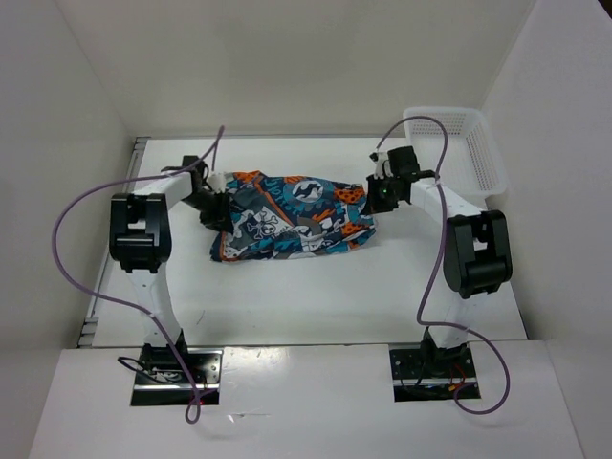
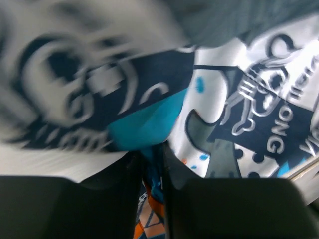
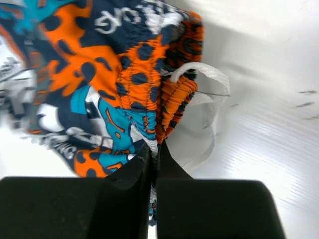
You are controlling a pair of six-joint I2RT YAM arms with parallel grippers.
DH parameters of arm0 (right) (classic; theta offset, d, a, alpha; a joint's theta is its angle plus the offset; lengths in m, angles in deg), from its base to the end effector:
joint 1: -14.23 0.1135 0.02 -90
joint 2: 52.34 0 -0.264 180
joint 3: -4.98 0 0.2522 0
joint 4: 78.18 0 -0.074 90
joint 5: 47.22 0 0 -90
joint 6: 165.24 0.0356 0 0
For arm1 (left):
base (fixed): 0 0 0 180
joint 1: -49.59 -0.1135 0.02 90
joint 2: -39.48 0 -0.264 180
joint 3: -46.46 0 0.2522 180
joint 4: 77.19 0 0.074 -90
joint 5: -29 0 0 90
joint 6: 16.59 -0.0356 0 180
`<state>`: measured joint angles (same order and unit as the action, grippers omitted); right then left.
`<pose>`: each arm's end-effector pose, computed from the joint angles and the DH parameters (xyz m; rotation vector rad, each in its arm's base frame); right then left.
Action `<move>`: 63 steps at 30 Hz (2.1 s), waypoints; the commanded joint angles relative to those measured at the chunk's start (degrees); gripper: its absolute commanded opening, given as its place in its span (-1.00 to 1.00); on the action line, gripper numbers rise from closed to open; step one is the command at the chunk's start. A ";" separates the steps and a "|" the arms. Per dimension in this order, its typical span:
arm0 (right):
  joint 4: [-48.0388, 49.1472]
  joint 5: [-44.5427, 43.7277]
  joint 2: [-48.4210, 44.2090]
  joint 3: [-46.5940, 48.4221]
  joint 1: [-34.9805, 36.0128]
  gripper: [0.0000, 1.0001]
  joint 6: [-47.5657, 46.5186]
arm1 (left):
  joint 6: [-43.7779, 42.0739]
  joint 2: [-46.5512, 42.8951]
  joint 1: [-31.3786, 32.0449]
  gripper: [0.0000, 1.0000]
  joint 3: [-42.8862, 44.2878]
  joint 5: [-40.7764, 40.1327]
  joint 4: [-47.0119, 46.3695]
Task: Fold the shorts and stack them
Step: Fold the shorts
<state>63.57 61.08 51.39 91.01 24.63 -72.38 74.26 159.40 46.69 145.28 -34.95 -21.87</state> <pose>0.3750 0.0802 0.2040 -0.2925 2.5308 0.4971 0.4121 0.0052 0.1485 -0.0147 2.8294 -0.6481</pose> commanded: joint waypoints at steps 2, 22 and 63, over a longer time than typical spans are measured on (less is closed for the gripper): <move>-9.07 4.19 -5.98 6.91 -1.78 -1.00 -7.50 | -0.84 2.07 5.26 -0.27 -0.24 -0.03 -2.79; -25.78 2.00 2.43 36.88 12.36 -1.00 -2.42 | -0.84 7.52 14.94 -0.74 10.30 1.20 -9.74; -22.53 5.07 27.16 68.79 30.48 0.78 0.40 | -0.84 6.47 13.27 0.32 12.05 -8.89 -10.98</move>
<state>38.87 62.68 84.48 159.36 53.96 -70.35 75.17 165.63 61.16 156.40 -37.03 -34.39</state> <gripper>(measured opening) 0.869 0.645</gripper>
